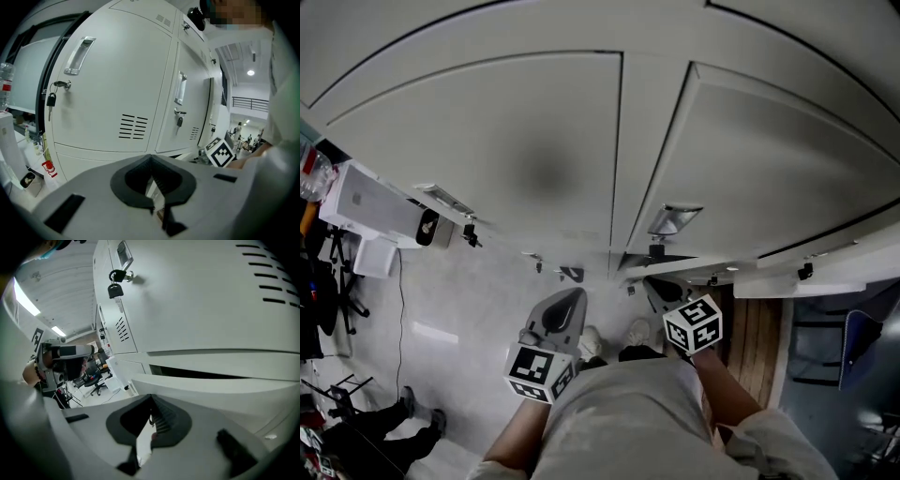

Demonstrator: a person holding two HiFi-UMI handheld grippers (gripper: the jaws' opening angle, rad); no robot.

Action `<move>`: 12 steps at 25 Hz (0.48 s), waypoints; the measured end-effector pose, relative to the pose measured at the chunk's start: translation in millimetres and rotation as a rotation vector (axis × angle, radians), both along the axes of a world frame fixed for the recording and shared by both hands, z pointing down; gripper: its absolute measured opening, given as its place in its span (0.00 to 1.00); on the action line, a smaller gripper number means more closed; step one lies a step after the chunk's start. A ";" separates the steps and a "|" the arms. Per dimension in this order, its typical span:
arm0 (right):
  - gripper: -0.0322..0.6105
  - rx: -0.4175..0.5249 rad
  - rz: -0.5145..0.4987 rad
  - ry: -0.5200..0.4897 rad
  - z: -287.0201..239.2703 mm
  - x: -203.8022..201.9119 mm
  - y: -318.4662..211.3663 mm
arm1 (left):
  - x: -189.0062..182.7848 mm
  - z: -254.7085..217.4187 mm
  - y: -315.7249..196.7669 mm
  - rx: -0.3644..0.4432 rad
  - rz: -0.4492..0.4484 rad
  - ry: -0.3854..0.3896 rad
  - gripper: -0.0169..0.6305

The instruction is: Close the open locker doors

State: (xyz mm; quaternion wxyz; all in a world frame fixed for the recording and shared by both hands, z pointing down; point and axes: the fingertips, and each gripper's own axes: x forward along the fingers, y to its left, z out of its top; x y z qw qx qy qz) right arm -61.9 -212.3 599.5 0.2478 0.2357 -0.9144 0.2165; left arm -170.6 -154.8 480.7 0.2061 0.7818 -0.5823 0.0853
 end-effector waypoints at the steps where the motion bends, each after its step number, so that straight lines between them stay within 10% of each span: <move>1: 0.09 0.000 -0.004 0.000 0.5 -0.1 -2.7 | -0.7 -0.4 -0.3 0.000 -0.009 -0.002 0.05; 12: 0.09 0.006 -0.032 -0.002 1.1 -3.5 -29.2 | -10.5 -3.2 -5.6 0.005 -0.085 -0.011 0.05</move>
